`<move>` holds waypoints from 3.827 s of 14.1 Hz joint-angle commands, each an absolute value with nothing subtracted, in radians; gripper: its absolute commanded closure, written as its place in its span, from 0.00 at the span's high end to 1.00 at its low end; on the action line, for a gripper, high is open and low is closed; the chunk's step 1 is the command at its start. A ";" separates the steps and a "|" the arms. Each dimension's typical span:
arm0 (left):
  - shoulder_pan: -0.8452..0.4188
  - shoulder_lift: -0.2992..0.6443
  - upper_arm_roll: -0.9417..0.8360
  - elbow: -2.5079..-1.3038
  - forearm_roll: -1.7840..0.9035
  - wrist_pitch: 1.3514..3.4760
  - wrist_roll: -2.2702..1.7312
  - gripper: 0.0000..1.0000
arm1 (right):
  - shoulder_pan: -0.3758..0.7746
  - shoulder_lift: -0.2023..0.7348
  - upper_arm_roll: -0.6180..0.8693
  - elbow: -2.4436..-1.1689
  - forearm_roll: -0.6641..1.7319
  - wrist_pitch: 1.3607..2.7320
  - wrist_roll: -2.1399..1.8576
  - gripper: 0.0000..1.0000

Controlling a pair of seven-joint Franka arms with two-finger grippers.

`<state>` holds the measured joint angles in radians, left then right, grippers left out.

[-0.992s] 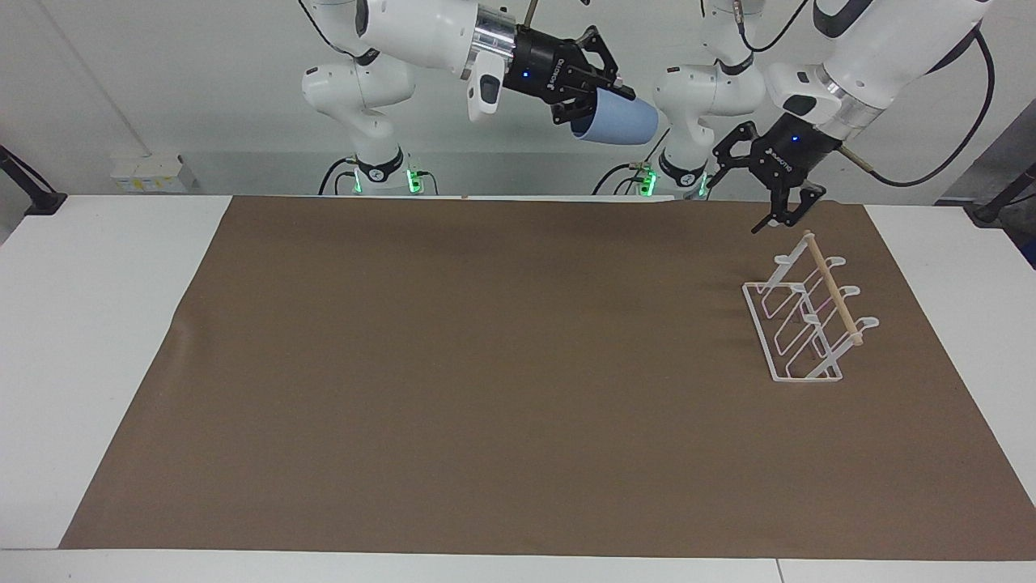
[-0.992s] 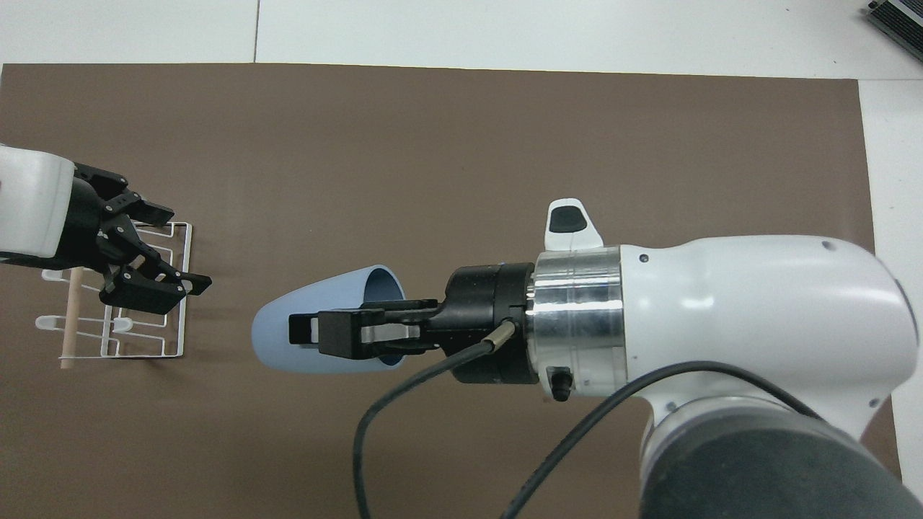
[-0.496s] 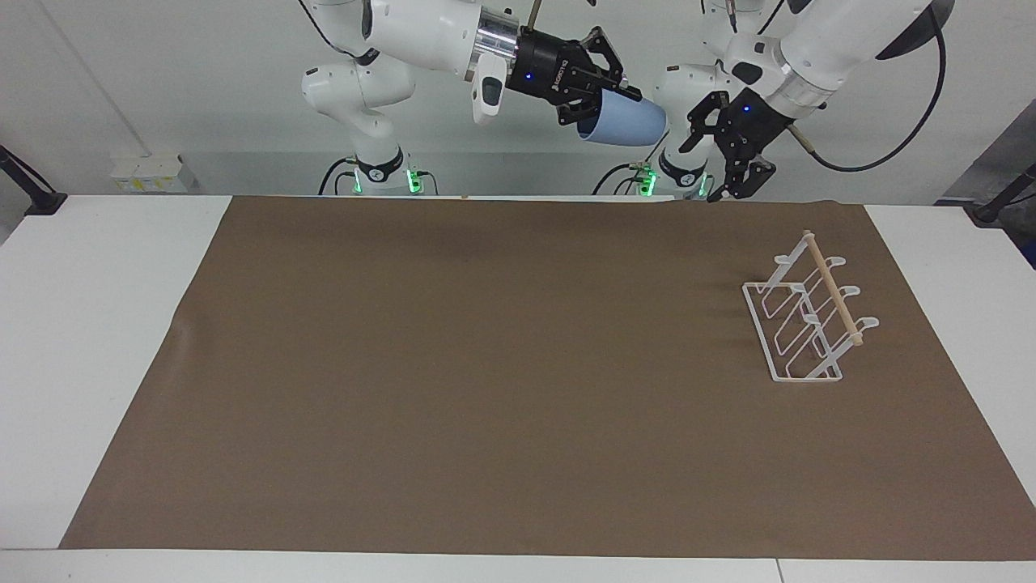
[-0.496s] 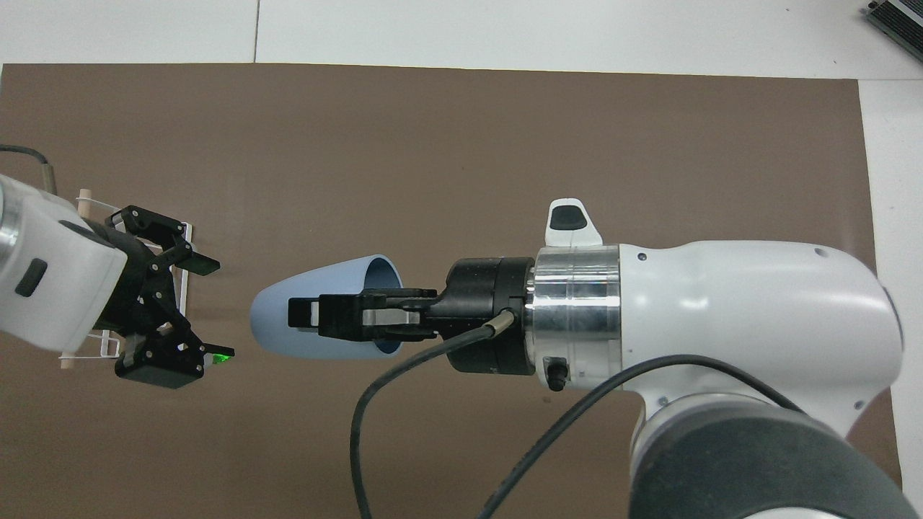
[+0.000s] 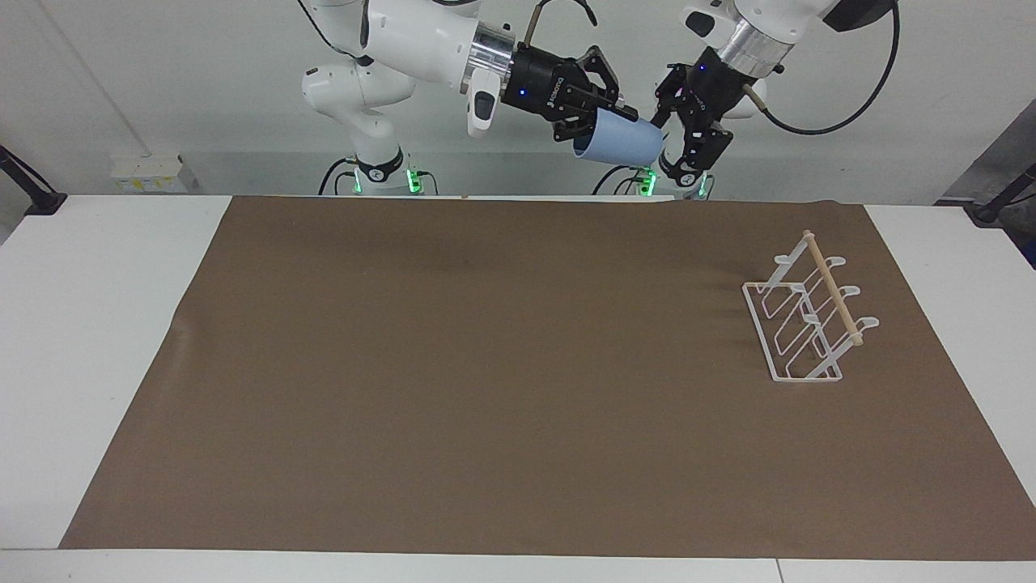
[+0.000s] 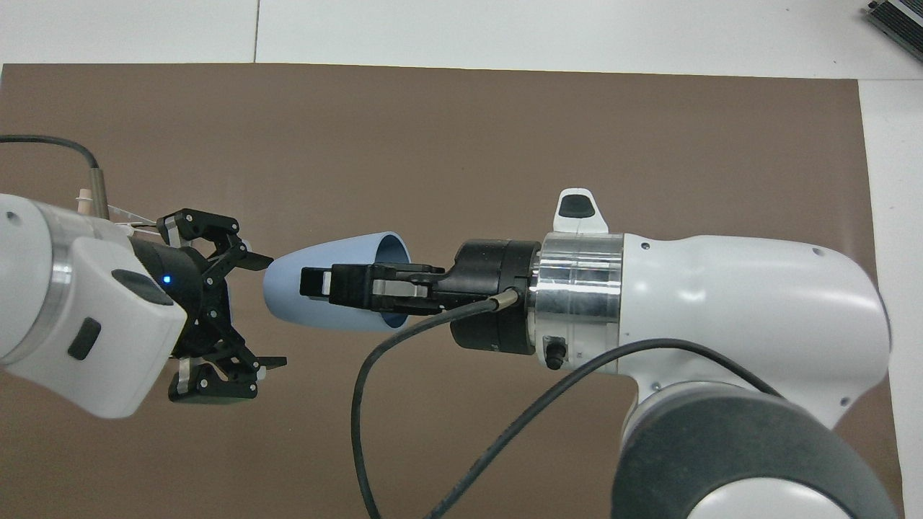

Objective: Hang cup on cup holder
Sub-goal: 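Close the left gripper around the cup body near the right gripper, then open the right gripper and withdraw it while the left gripper carries the cup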

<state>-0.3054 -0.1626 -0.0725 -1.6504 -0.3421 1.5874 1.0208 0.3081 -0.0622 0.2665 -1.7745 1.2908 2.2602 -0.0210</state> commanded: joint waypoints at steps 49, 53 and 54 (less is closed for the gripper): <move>-0.334 -0.273 -0.097 -1.817 0.004 1.686 1.017 0.00 | 0.255 -0.054 0.265 -1.782 1.215 2.287 -0.021 0.79; -0.325 -0.325 -0.086 -1.963 0.185 1.704 1.026 0.00 | 0.178 -0.038 0.265 -1.782 0.962 2.283 -0.021 0.78; -0.322 -0.318 -0.087 -1.980 0.252 1.713 1.026 0.00 | 0.148 -0.029 0.264 -1.782 0.883 2.284 -0.020 0.78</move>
<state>-0.3316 -0.2757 -0.0871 -1.8963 0.1680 1.6815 1.0069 0.1996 -0.0370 0.2545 -1.7809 0.9849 2.2812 -0.0214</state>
